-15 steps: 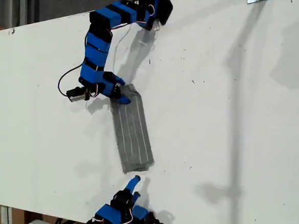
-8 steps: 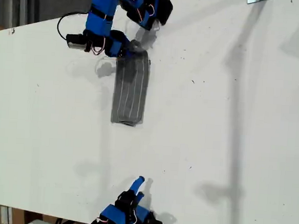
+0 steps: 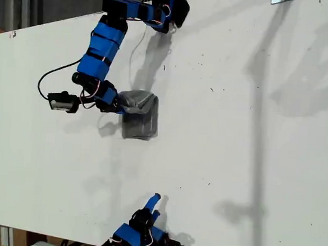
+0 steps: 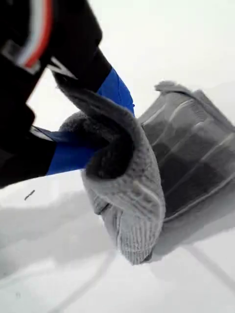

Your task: Grasp corners of a square towel and fold twice.

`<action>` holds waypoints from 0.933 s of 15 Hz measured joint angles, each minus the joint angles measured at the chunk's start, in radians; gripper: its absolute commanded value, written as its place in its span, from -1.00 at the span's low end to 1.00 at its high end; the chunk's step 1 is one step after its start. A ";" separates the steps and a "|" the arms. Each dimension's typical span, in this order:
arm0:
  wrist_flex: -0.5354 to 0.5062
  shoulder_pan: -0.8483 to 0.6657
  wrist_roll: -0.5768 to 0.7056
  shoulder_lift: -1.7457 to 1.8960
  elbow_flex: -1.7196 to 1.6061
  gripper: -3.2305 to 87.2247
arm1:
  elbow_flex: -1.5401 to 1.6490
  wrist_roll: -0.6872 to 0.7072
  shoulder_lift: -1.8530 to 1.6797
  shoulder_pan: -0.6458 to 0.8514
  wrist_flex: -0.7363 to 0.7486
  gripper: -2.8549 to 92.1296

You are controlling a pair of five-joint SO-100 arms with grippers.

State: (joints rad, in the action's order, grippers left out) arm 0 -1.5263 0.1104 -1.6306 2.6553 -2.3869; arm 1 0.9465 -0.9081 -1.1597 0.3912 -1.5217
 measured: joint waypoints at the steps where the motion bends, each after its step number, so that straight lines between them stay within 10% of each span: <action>1: 0.003 0.002 -0.008 0.028 -0.026 -0.32 | 0.002 0.038 0.023 0.017 0.075 -0.12; 3: 0.015 0.002 -0.012 0.066 -0.060 -0.32 | 0.002 0.097 0.031 0.002 0.183 0.16; 6: 0.020 0.011 -0.012 0.089 -0.067 -0.32 | 0.144 0.112 -0.164 -0.011 0.176 -0.31; 10: 0.002 0.011 0.000 0.344 -0.187 -0.32 | 0.922 -0.258 -0.991 -0.074 0.181 -0.38; 14: 0.163 -0.046 0.052 0.426 -0.408 -0.32 | 1.572 -0.689 -1.045 -0.491 0.603 -0.42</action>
State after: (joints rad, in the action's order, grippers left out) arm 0 -1.3637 0.0644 -1.5785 3.0818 -2.7949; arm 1 2.5188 -1.5969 -2.2043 -0.0997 -0.9189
